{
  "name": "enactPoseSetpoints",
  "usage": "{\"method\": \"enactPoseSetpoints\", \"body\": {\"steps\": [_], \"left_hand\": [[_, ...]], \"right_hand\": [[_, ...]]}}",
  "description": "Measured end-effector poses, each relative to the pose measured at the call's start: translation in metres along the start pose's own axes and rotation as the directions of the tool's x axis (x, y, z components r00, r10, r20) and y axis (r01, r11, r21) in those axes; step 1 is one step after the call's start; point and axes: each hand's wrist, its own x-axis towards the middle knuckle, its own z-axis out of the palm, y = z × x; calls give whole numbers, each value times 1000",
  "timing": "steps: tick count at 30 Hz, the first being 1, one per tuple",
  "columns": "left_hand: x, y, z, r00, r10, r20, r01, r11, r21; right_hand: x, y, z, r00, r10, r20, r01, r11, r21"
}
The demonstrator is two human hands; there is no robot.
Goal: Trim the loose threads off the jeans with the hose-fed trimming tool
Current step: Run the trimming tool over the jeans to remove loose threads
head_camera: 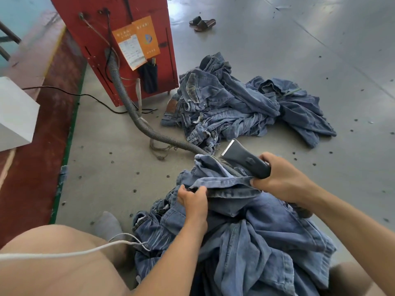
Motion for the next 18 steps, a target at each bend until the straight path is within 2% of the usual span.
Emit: {"method": "enactPoseSetpoints", "body": {"steps": [2,3,5,6,9,11,13,15,18], "left_hand": [[1,0,-4,988,-109,110,127,978,-166],[-1,2,-6,978,-113,175,140,979,-149],[-5,9,-9,968,-23,250,17,1000,26],[-6,14,-8,962,28,270,-45,998,54],[-18,39,-2,888,87,452,-33,991,-126],[-29,46,1,828,90,553,-40,994,-102],[-36,39,2,798,93,595,-64,996,-70],[-40,34,1,798,94,596,-34,993,-111],[-39,36,-3,789,90,607,57,974,-218]], "right_hand": [[-3,-2,-2,999,-21,-41,21,1000,12],[-5,-3,-4,998,-26,-64,28,999,26],[-8,-5,-11,994,-35,-107,43,997,71],[-9,-5,-14,990,-40,-132,52,994,92],[-7,2,-27,980,-10,-198,35,992,124],[-3,9,-34,977,50,-205,-26,992,120],[0,14,-35,974,111,-197,-88,989,122],[-2,15,-36,966,123,-225,-94,986,136],[-15,9,-48,942,-26,-336,32,999,13]]}}
